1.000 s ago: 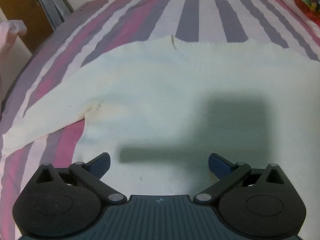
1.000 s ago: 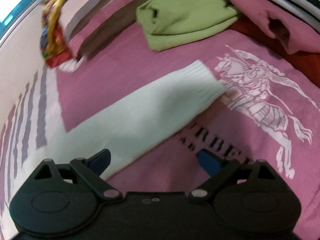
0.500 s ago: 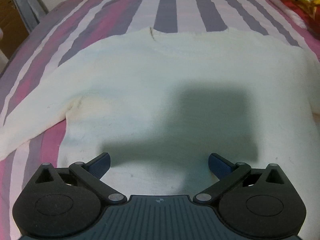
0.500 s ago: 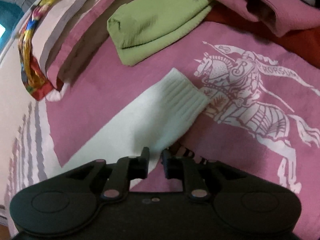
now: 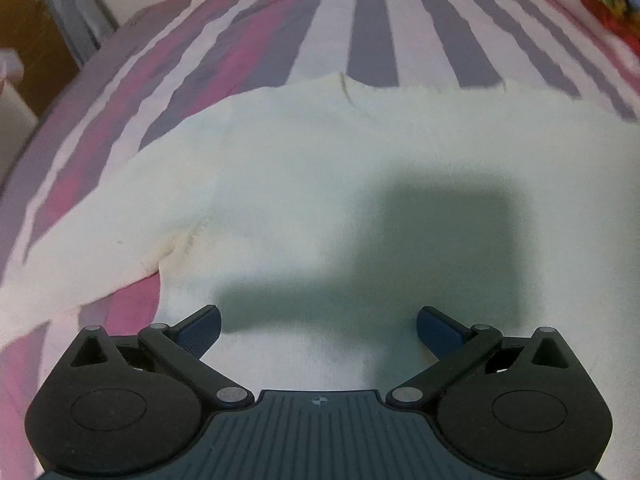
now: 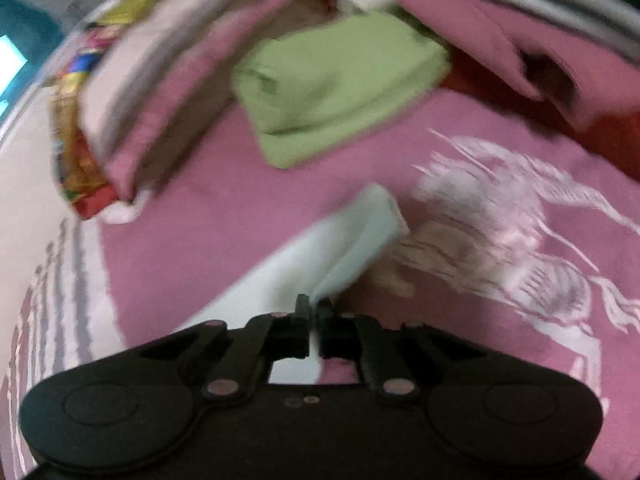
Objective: Fold small clothes
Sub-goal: 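Carry the cuff across the sweater body with the right gripper and release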
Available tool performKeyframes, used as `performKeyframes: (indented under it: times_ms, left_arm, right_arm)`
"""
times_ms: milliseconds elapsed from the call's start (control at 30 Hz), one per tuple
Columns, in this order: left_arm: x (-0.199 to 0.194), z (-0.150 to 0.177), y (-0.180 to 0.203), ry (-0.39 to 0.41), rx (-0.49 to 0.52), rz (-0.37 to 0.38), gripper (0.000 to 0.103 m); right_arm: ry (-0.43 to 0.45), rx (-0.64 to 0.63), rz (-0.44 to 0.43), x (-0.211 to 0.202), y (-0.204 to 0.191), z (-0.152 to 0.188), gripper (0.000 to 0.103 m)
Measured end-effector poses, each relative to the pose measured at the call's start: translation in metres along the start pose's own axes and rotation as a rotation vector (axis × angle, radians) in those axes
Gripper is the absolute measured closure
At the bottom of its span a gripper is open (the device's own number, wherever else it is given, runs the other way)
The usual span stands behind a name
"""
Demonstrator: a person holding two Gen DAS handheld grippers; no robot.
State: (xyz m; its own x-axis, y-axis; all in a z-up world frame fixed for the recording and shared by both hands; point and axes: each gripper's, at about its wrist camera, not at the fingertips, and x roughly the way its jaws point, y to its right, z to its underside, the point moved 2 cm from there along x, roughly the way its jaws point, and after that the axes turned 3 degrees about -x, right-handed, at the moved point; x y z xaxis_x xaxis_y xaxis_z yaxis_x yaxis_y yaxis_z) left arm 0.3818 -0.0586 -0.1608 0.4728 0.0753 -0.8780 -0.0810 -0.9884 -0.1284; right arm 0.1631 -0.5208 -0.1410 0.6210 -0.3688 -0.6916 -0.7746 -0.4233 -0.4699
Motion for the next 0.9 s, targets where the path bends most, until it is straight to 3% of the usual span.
performKeyframes:
  times_ms: [133,233,333,467,600,667,733,833,867,900]
  left_arm:
    - [-0.004,-0.003,-0.023,0.027,-0.102,0.076,0.0]
    - [-0.008,-0.003,-0.03,0.078,-0.054,0.036,0.0]
    - [-0.009,-0.003,-0.047,0.073,-0.058,0.087,0.0]
    - [-0.008,-0.004,-0.087,0.061,-0.177,0.098,0.0]
    - [0.001,-0.003,-0.117,0.018,-0.267,0.146,0.0]
    - [0.004,-0.003,-0.119,0.015,-0.264,0.169,0.001]
    - [0.004,-0.002,-0.114,0.018,-0.255,0.213,0.001]
    - [0.005,-0.004,-0.103,-0.004,-0.276,0.329,0.001]
    - [0.005,-0.005,-0.099,-0.01,-0.28,0.356,0.022]
    - [0.008,-0.008,-0.091,-0.031,-0.275,0.375,0.057]
  right_arm:
    - [0.041,-0.176,-0.115,-0.015,-0.067,0.015,0.099]
    - [0.024,-0.281,-0.251,-0.025,-0.13,0.042,0.099]
    - [-0.042,-0.367,-0.405,-0.033,-0.198,0.085,0.099]
    - [-0.182,-0.461,-0.569,-0.038,-0.273,0.163,0.099]
    - [-0.336,-0.586,-0.623,-0.034,-0.311,0.246,0.098]
    - [-0.43,-0.636,-0.6,-0.026,-0.315,0.278,0.084]
    - [-0.468,-0.67,-0.58,-0.023,-0.312,0.293,0.077]
    - [-0.46,-0.667,-0.602,-0.038,-0.308,0.285,0.07]
    - [-0.444,-0.653,-0.618,-0.046,-0.303,0.28,0.07]
    - [-0.407,-0.644,-0.628,-0.055,-0.297,0.269,0.071]
